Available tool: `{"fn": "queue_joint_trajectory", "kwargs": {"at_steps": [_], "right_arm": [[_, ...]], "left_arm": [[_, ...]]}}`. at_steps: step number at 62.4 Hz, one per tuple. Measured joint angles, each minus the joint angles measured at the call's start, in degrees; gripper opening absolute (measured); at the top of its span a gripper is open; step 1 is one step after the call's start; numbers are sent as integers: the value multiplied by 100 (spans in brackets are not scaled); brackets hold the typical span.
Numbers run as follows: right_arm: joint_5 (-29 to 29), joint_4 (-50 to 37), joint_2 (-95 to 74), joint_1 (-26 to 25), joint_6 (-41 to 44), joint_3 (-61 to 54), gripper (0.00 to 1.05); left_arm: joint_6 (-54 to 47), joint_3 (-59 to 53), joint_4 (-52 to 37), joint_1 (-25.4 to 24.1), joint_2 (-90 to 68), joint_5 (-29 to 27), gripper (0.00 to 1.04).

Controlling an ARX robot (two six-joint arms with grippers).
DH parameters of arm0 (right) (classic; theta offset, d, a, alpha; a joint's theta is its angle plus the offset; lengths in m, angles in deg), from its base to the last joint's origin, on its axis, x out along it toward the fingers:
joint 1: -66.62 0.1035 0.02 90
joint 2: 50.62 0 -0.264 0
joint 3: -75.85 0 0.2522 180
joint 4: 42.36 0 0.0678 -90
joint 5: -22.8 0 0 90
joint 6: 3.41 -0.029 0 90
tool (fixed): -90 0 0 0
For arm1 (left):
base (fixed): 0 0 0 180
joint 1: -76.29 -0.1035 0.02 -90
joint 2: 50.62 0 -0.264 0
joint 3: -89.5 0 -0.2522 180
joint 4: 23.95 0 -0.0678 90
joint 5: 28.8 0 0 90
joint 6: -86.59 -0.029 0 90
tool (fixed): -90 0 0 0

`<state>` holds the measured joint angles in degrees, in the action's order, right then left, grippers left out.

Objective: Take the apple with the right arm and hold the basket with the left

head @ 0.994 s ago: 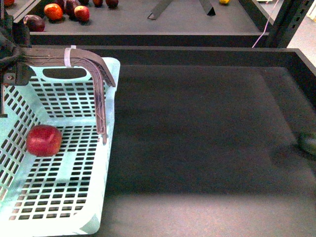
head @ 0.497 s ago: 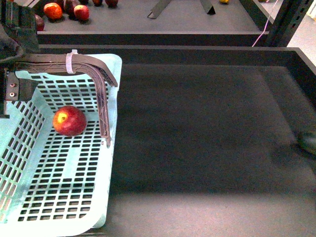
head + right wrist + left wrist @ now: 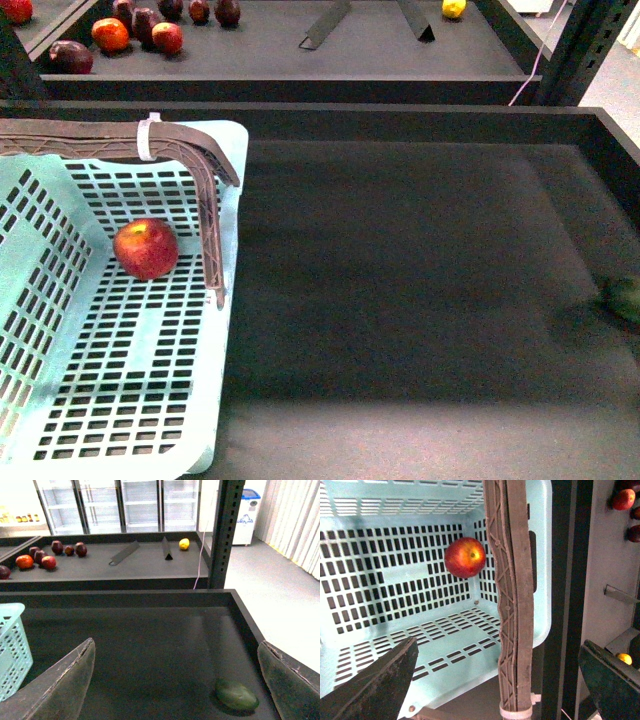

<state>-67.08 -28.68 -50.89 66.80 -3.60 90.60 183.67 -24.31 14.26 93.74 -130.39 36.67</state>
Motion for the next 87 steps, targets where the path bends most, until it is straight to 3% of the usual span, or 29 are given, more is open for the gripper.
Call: {"fn": "queue_joint_trajectory", "kwargs": {"at_steps": [13,15,19,24,30,37,42,57,60,66,87], "right_arm": [[0,0,0,0,0,0,96],[-2,0,0,0,2,0,96],[4,0,0,0,0,0,96],[2,0,0,0,2,0,96],[2,0,0,0,0,0,96],[2,0,0,0,0,0,96],[2,0,0,0,0,0,96],[2,0,0,0,0,0,96],[2,0,0,0,2,0,96],[2,0,0,0,0,0,96],[0,0,0,0,2,0,96]], "left_arm": [[-284,175,120,109,428,-245,98],[-702,-9,-358,76,483,-48,95],[-2500,-1016,-2667,-79,815,726,82],[-5678,-2297,-5331,-297,1250,1108,65],[-7928,-2944,-6432,-531,1679,1270,47],[-9058,-3467,-6548,-743,2085,1486,25],[-9453,-3877,-6548,-914,2444,1681,4],[-9604,-4483,-6290,-1226,3327,1956,3],[-9621,-4577,-6172,-1443,3534,2326,3],[-9628,-4710,-5995,-1705,3858,2406,3],[-9645,-5160,-5473,-1725,4870,2455,3]]}}
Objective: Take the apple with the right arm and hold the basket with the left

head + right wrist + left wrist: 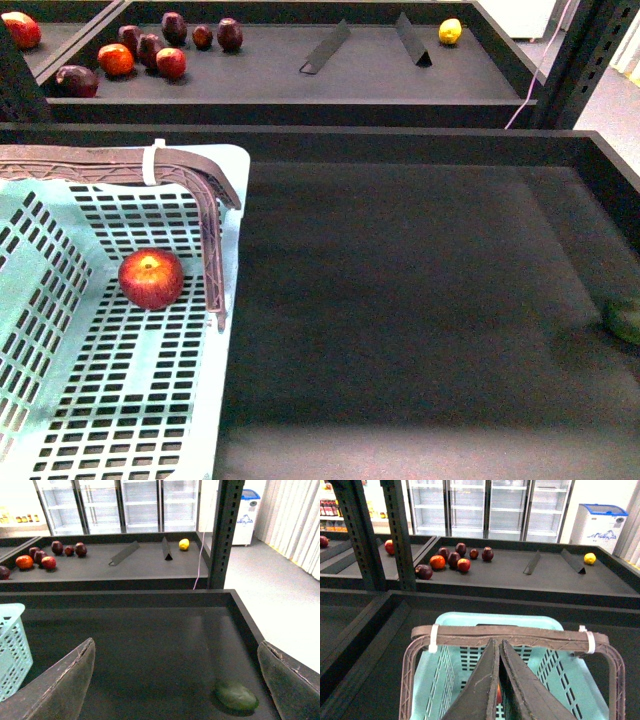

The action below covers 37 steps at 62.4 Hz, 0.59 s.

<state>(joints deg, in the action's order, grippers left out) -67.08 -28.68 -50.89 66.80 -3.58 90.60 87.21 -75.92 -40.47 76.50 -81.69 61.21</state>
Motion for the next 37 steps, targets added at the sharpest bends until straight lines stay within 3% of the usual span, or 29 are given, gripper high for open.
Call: {"fn": "queue_joint_trajectory", "kwargs": {"at_steps": [37], "right_arm": [[0,0,0,0,0,0,96]], "left_arm": [[-2,0,1622,0,1707,-2,3]]}}
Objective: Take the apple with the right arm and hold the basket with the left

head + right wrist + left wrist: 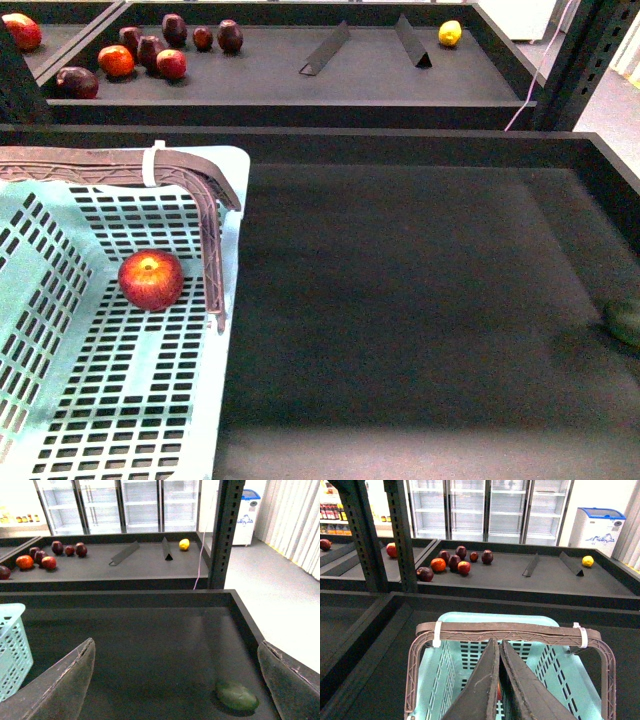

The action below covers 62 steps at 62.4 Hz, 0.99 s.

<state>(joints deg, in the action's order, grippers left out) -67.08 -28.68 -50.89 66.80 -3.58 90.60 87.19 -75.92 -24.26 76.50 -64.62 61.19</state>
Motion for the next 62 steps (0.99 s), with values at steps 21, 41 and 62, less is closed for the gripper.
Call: {"fn": "queue_joint_trajectory", "kwargs": {"at_steps": [21,41,62], "right_arm": [[2,0,0,0,0,0,96],[0,0,0,0,0,0,96],[0,0,0,0,-2,0,96]], "left_arm": [[0,2,1370,0,1318,0,3],[0,2,1399,0,1364,0,3],[0,2,1399,0,1364,0,3]]}}
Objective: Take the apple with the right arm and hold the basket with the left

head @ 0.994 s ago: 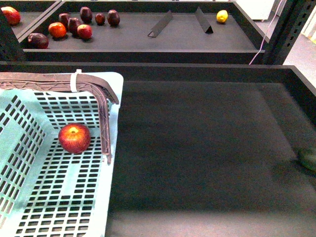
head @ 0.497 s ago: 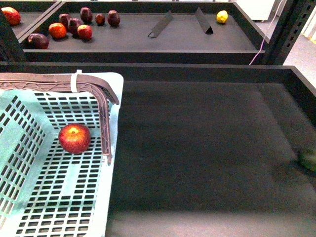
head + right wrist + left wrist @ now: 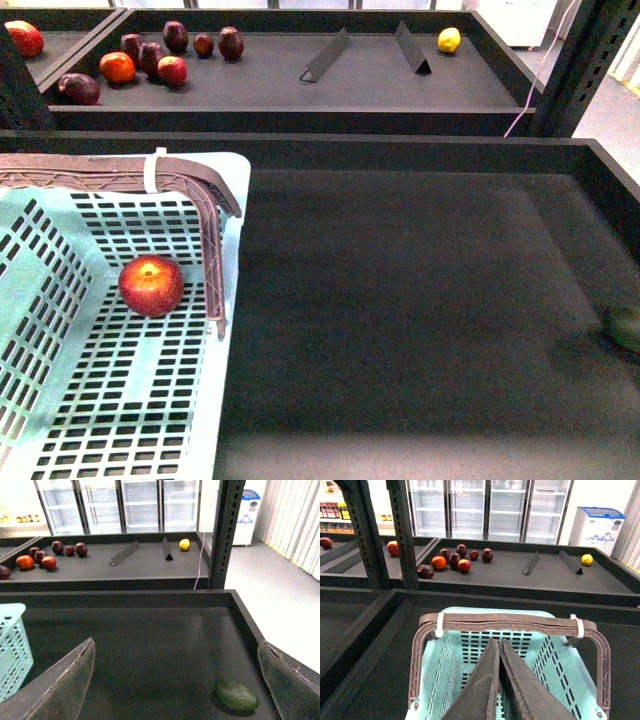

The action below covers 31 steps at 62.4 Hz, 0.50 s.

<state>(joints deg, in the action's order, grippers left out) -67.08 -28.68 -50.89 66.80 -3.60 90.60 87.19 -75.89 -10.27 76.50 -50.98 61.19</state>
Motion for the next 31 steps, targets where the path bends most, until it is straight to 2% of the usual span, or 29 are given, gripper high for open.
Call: {"fn": "queue_joint_trajectory", "kwargs": {"at_steps": [4,21,26,31], "right_arm": [[0,0,0,0,2,0,96],[0,0,0,0,2,0,96],[2,0,0,0,0,0,96],[0,0,0,0,2,0,96]], "left_arm": [[2,0,0,0,0,0,12],[2,0,0,0,0,0,65],[2,0,0,0,0,0,84],[0,0,0,0,0,0,98]]}}
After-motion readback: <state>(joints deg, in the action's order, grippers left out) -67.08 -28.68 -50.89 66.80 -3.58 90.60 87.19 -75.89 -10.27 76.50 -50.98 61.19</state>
